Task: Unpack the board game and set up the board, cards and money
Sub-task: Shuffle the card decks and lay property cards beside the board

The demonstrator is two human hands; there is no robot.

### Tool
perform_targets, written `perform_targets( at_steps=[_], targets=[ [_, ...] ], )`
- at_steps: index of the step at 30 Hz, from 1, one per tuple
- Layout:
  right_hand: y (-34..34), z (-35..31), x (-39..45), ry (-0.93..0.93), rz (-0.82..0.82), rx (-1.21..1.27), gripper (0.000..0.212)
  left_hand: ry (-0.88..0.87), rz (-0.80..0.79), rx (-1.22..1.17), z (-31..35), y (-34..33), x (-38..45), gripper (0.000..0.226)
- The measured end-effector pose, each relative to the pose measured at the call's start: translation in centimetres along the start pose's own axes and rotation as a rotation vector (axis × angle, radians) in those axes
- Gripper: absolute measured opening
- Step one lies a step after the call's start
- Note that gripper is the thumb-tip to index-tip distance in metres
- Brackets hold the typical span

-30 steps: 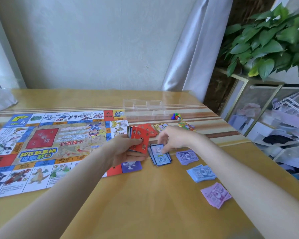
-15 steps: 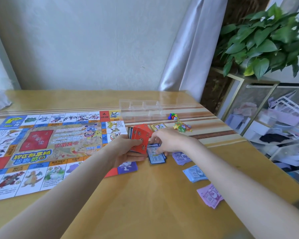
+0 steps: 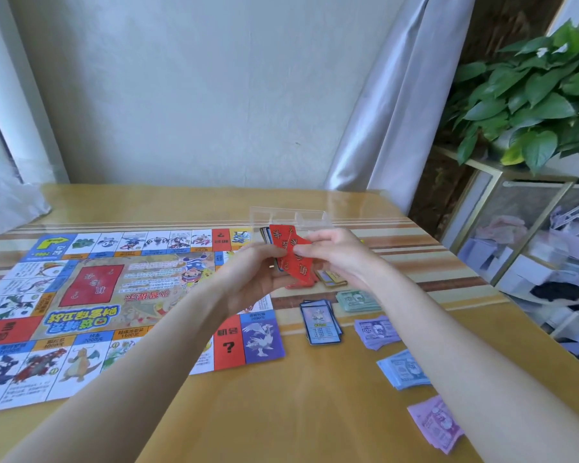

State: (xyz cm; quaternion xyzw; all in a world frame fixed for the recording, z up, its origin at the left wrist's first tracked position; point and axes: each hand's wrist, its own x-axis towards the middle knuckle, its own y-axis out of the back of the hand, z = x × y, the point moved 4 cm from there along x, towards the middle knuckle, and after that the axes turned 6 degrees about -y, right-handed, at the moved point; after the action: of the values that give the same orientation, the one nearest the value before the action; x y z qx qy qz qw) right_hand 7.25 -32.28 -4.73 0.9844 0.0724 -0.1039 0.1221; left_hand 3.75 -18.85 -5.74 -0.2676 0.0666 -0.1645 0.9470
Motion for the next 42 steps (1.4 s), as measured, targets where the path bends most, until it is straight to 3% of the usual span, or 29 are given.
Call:
perform_targets(
  at_steps=[4,9,14,17,20,28,32,34,37,42],
  targets=[
    [0.1,-0.1,0.7,-0.034,-0.005,0.1,0.017,-0.019,0.042,-0.035,0.3,1.2,0.9,0.027],
    [0.0,-0.3,1.5,-0.06,-0.014,0.097,0.01,-0.004,0.196,0.181,0.4,3.0,1.4,0.013],
    [-0.1,-0.6,2.2,-0.005,-0.036,0.047,0.025,0.04,0.196,0.206,0.6,3.6,1.8,0.016],
    [-0.1,-1.0,2.3,0.043,-0.021,-0.132,0.037,0.049,0.201,0.178,0.6,3.7,2.0,0.011],
    [-0.2,-1.6,2.4,0.064,0.011,-0.257,0.035,0.066,0.198,0.226,0.4,3.8,2.2,0.016],
    [-0.5,0.1,3.3,-0.117,0.091,0.024,0.022,-0.033,0.29,0.318,0.2,3.5,3.4,0.008],
    [-0.5,0.4,4.1,-0.105,0.164,-0.05,0.046,-0.068,0.377,0.355,-0.5,3.8,3.8,0.011],
    [0.6,-0.1,4.3,-0.094,0.172,-0.055,0.044,-0.072,0.421,0.346,-0.4,4.6,3.6,0.009],
    [1.5,-0.3,4.1,-0.127,0.124,-0.214,0.034,-0.027,0.446,0.322,-0.1,5.8,3.2,0.006],
    [-0.5,0.3,4.2,-0.102,0.164,-0.729,0.035,0.067,0.386,0.262,-0.6,4.9,3.0,0.014]
  ],
)
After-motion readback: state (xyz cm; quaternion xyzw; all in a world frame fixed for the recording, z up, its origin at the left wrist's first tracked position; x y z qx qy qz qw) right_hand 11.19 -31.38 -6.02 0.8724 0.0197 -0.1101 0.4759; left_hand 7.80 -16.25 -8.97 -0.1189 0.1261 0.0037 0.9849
